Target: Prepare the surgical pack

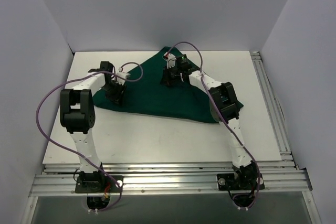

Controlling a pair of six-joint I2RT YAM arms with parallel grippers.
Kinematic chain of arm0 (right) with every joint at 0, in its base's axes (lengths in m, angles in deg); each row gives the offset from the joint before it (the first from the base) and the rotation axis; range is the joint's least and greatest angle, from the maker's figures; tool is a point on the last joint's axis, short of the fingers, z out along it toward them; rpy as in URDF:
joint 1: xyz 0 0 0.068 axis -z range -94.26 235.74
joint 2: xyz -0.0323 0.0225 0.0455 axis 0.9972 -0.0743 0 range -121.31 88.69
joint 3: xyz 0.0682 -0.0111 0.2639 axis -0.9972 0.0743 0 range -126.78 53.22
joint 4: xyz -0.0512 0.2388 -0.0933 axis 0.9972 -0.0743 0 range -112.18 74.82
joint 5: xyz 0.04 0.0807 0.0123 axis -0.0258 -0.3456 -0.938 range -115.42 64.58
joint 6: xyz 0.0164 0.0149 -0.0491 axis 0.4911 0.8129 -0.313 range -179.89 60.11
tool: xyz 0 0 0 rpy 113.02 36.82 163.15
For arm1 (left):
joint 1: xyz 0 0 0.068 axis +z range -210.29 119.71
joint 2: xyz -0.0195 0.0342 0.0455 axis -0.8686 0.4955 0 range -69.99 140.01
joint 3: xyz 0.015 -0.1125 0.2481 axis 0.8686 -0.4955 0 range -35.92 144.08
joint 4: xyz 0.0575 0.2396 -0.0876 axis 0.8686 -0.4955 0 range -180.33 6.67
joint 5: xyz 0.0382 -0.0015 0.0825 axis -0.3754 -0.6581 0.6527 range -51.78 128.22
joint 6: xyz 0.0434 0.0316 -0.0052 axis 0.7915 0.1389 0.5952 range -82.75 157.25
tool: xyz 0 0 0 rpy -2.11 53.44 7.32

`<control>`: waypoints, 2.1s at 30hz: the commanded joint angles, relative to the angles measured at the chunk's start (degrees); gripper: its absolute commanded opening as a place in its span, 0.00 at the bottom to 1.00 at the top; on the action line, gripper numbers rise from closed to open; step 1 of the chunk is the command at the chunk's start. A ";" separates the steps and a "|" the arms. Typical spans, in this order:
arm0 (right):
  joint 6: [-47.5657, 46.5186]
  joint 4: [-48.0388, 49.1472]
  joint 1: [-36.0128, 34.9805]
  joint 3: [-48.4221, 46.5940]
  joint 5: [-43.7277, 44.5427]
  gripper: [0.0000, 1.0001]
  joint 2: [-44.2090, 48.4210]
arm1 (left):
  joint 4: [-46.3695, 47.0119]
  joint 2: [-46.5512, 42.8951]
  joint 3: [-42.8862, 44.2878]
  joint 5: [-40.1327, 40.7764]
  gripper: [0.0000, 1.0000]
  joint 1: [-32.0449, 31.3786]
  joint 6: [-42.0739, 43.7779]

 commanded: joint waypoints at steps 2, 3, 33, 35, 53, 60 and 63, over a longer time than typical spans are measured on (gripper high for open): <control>-1.32 -1.51 -1.31 2.31 -4.07 0.00 0.53 | 1.00 -6.01 -3.36 -0.31 0.44 1.15 0.28; -1.59 -1.60 -1.57 3.18 -4.07 0.00 0.88 | 0.91 -6.98 -4.85 -0.49 0.44 1.33 0.54; 2.97 -14.42 -5.35 8.63 43.38 0.22 23.18 | -9.11 -21.14 -10.30 -2.62 0.53 -5.26 3.79; 5.33 -15.22 -5.79 15.82 46.10 0.17 26.71 | -8.93 -20.96 -11.80 -1.56 0.53 -5.52 3.71; 25.74 1.47 -13.00 59.97 37.15 0.00 41.85 | -4.45 -9.98 -13.83 1.70 0.51 -8.07 1.95; 24.17 -1.68 -13.00 59.01 42.23 0.00 43.15 | -1.81 -6.46 -14.70 2.76 0.51 -7.46 3.27; 22.32 -6.78 -12.91 56.46 45.92 0.00 44.82 | -2.07 -8.21 -15.14 2.14 0.51 -6.40 3.09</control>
